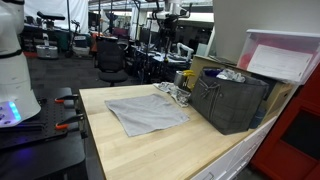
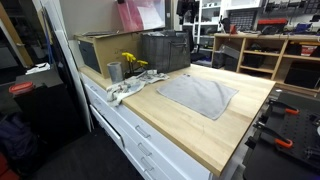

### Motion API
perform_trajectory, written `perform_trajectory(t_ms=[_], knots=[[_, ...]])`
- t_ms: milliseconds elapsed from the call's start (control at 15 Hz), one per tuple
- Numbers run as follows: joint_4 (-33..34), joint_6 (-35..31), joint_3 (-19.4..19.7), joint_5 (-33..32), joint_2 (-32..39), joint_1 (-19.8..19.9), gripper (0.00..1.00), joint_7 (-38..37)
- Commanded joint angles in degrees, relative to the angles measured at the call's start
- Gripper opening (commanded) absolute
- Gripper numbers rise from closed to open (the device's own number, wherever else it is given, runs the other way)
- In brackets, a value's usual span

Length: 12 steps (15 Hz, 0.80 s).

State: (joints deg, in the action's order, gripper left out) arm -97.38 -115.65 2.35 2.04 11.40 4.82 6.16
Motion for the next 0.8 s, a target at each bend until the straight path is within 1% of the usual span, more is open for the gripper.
perform_trajectory(t_ms=[0, 200, 267, 733], knots=[[1.3, 1.7, 0.5, 0.7, -1.2, -0.2, 1.0, -3.7], [0.8, 0.0, 0.5, 1.3, -2.0, -0.3, 1.0, -6.9], [1.1, 0.2, 0.4, 0.4, -0.7, -0.2, 1.0, -4.8], [1.1, 0.2, 0.3, 0.4, -0.4, -0.3, 1.0, -5.1]])
